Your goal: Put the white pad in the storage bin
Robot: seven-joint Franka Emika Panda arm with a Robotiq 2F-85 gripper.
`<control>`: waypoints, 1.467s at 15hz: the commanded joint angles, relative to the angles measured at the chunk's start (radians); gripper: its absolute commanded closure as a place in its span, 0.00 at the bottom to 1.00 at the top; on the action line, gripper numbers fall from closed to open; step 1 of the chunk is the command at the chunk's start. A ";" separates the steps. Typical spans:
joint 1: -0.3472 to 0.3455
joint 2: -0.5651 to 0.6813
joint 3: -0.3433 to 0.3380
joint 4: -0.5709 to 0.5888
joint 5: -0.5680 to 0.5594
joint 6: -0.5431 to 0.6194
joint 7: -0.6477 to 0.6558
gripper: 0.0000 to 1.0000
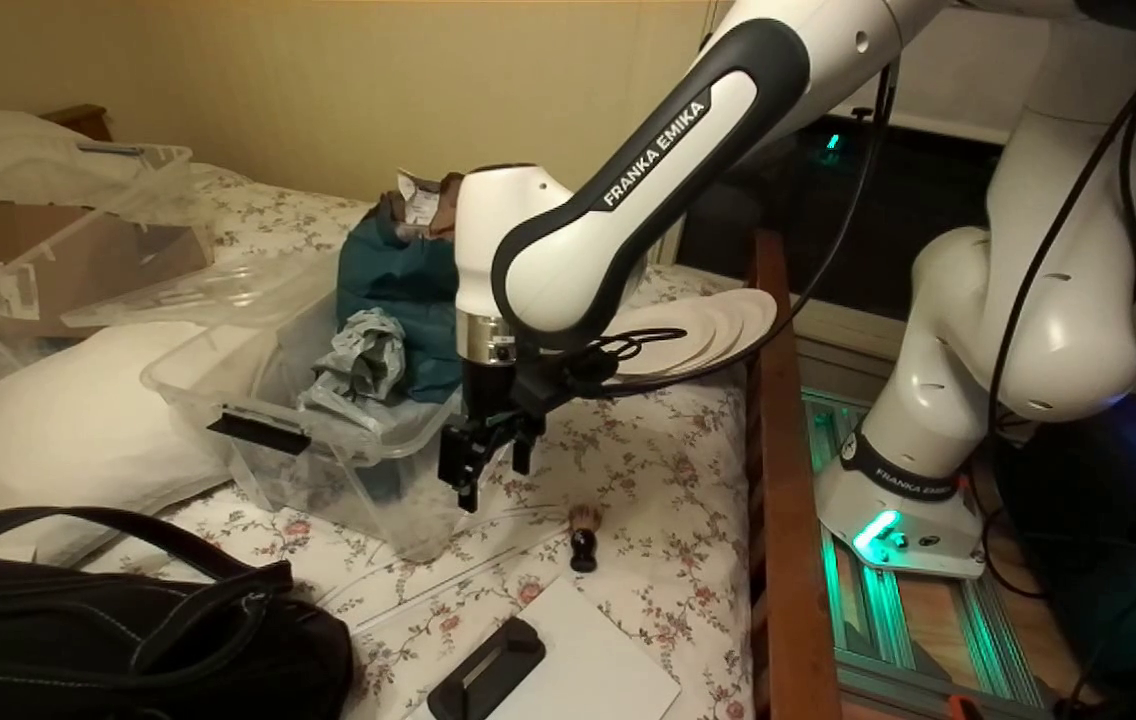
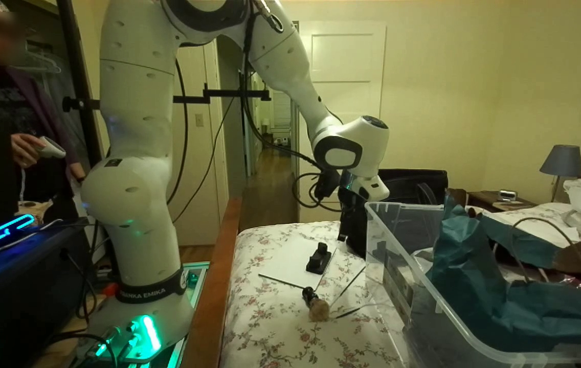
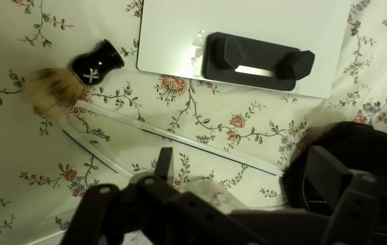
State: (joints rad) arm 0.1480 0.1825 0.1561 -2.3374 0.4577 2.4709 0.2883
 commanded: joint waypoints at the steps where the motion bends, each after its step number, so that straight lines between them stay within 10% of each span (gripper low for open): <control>1: 0.007 0.072 0.010 0.048 -0.001 0.003 -0.009 0.00; 12: 0.084 0.277 0.085 0.046 -0.003 0.267 0.012 0.00; 22: 0.264 0.311 -0.027 0.048 -0.197 0.254 0.227 0.00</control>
State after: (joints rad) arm 0.3426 0.4794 0.1883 -2.3128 0.3461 2.7542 0.4220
